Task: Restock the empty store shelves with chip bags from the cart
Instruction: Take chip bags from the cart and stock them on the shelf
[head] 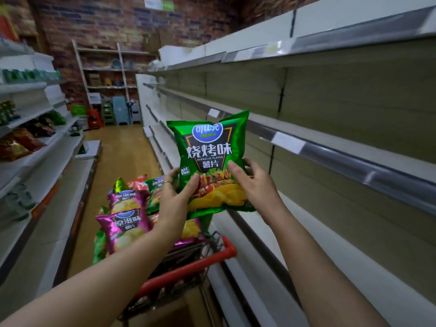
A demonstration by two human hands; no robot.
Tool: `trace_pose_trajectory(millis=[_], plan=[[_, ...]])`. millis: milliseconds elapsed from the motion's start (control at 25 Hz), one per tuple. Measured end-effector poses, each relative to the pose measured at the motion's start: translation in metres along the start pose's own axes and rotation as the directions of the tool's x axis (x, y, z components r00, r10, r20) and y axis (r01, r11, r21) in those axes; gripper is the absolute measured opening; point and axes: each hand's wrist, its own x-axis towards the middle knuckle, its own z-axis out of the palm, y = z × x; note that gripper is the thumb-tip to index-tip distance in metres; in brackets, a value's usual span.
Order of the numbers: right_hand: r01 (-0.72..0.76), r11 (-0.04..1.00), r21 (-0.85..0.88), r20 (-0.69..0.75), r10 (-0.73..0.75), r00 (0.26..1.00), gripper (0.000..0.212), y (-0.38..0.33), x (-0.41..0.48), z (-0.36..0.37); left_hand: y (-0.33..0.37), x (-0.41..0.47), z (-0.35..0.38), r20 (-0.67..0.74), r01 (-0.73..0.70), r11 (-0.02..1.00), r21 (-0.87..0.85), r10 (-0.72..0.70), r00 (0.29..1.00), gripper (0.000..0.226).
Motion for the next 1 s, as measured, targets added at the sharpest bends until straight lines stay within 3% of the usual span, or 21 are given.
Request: trace_pose_trajectory(millis=[120,280,400,560,720,1000], plan=[[0.063,0.998,-0.022,-0.058,-0.064,0.996,0.054,-0.022,-0.039,-0.048,0.011,-0.034,0.043,0.114,-0.052,0.996,-0.073,0.06,0.992,0.045],[0.089,0.993,-0.082,-0.331,-0.111,0.937,0.036,-0.057,-0.09,-0.107,0.028,-0.069,0.098,0.326,-0.106,0.982,-0.154,0.151,0.933,0.034],[0.062,0.99,-0.127,-0.501,-0.118,0.857,0.04,-0.083,-0.124,-0.138,0.046,-0.097,0.131,0.462,-0.045,0.974,-0.221,0.145,0.875,0.033],[-0.034,0.975,-0.218,-0.657,-0.12,0.745,0.045,-0.115,-0.184,-0.168,0.069,-0.147,0.162,0.613,0.138,0.957,-0.256,0.05,0.788,0.022],[-0.149,0.964,-0.22,-0.802,-0.092,0.59,0.04,-0.14,-0.253,-0.19,0.091,-0.202,0.184,0.757,0.275,0.938,-0.21,-0.022,0.654,0.018],[-0.333,0.923,-0.194,-0.939,-0.076,0.337,0.03,-0.19,-0.384,-0.235,0.119,-0.319,0.23,0.932,0.445,0.895,-0.043,-0.125,0.341,0.031]])
